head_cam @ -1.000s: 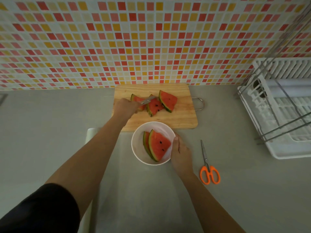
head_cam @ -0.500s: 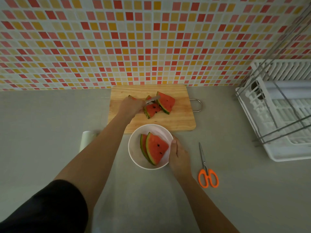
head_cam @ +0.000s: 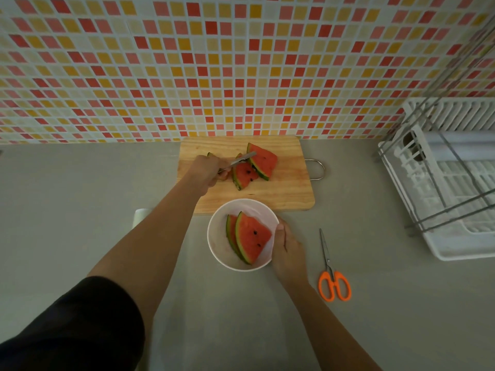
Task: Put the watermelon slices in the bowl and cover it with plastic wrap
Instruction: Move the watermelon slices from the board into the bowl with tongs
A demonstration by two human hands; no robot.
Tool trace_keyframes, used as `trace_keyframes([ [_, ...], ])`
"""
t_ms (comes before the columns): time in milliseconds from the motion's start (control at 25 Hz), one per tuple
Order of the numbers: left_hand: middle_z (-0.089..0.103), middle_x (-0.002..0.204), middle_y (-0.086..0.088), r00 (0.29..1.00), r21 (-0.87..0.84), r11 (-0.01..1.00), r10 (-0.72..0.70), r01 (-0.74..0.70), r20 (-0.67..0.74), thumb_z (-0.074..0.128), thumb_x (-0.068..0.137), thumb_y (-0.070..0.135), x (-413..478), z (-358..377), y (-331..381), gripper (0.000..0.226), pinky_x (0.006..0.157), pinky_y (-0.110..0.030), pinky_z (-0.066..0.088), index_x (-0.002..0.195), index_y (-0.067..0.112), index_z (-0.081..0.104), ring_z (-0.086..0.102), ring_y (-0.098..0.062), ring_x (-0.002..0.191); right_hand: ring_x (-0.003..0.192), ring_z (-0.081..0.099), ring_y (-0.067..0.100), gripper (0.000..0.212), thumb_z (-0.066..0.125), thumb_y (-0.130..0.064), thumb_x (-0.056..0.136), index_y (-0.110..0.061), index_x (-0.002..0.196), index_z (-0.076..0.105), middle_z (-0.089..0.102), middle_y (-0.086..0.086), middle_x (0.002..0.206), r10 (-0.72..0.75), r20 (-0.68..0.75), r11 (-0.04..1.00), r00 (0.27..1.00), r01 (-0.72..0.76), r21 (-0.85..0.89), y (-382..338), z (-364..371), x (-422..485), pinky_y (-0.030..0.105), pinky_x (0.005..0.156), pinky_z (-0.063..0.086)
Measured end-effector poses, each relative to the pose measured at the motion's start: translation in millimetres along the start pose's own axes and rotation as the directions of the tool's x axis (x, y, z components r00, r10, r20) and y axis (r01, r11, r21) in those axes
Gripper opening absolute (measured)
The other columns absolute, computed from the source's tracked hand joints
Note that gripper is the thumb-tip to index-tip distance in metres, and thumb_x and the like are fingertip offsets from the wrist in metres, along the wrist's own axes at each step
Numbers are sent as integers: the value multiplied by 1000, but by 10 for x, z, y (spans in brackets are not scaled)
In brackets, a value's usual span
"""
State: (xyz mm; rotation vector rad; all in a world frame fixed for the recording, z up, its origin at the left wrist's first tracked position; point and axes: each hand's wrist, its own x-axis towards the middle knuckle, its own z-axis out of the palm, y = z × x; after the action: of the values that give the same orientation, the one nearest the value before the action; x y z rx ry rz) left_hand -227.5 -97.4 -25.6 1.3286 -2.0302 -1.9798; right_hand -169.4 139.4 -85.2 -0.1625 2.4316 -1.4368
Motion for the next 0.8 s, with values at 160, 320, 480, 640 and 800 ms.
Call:
trace_keyframes([
  [160,50,59,-6,993,-47,995,89,-85,80,64,83,12,-429,-446,-109,17,36,-19,20,77,-3,68,28,-9,39,83,54,11,34,27,-39,97,-33,111,57,59,-10,89,11,-14,1000,1000,-11,7,-25,-10,1,26,73,36],
  [320,49,61,-11,986,51,990,123,-129,115,66,82,12,-1020,-660,-615,27,39,-19,20,85,-14,68,29,-12,42,95,60,22,37,27,-39,97,-27,113,58,68,3,103,4,-33,1000,999,-4,15,-39,12,2,27,75,35],
  [480,57,46,9,975,368,905,222,-211,11,69,82,28,-1357,-573,-880,26,48,-22,34,63,11,73,43,-9,48,98,59,27,42,24,-42,97,-23,112,58,66,3,99,32,-31,999,999,-32,-9,-36,17,-8,28,76,35],
  [640,59,57,-2,938,603,722,309,-339,158,60,88,31,-1432,-433,-692,36,50,-16,35,70,2,72,47,-8,52,91,58,26,40,24,-39,98,-22,108,58,63,2,92,-2,-24,1000,1000,1,-29,-46,3,-5,29,74,35],
  [800,45,46,-4,872,807,449,463,-383,156,56,87,40,-1460,-536,-450,53,48,-30,30,47,6,50,42,-19,50,82,54,19,34,24,-38,98,-27,98,56,58,-3,86,-25,-13,1000,1000,24,-18,-28,8,-10,30,71,35],
])
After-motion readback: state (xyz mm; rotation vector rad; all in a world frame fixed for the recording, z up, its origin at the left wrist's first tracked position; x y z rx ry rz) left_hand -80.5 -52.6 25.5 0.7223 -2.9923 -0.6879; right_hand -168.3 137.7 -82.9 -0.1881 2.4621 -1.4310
